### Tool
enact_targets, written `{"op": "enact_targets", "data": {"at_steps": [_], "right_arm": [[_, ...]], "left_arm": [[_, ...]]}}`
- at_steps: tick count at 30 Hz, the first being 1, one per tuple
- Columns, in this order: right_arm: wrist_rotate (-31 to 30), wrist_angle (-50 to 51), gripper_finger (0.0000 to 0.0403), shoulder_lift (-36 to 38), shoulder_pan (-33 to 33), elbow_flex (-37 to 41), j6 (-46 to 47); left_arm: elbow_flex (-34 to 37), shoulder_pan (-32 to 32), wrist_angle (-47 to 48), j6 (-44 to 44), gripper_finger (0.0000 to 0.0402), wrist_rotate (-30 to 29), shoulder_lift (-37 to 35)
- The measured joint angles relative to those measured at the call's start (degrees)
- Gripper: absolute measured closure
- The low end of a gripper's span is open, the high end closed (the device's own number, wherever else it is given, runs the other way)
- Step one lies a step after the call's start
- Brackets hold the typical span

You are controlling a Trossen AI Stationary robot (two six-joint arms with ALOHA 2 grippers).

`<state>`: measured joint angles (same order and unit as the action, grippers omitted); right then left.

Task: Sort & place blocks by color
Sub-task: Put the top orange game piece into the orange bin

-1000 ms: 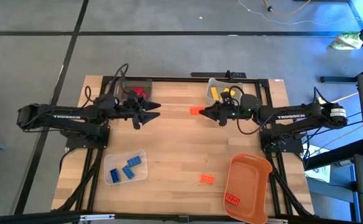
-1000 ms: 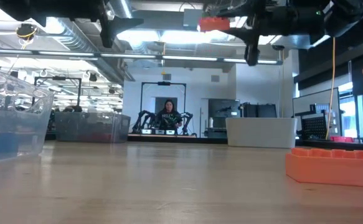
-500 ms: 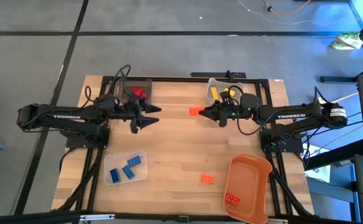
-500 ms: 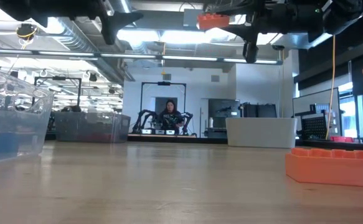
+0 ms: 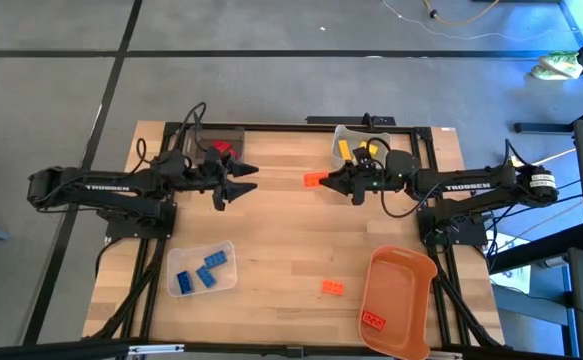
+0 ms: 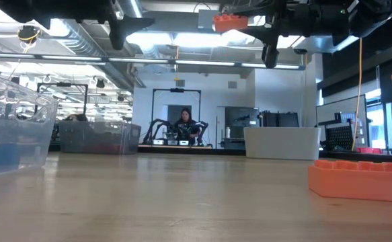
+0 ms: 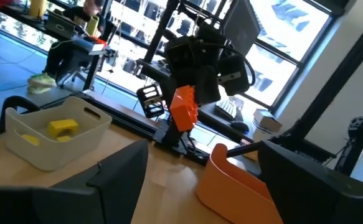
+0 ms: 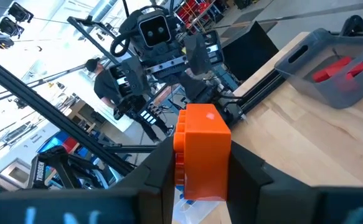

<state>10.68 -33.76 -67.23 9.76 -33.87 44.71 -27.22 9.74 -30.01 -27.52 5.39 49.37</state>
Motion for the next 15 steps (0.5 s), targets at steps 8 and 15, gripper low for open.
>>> {"op": "enact_targets", "data": {"at_steps": [8,15], "right_arm": [[0.0,0.0,0.0306,0.0,0.0,0.0,0.0],[0.8,0.0,0.0306,0.0,0.0,0.0,-0.1]], "left_arm": [[0.0,-0.5,-0.1,-0.5,0.0107,3.2,0.0],[0.0,-1.8,-0.1,-0.4,0.0107,3.3,0.0]]}}
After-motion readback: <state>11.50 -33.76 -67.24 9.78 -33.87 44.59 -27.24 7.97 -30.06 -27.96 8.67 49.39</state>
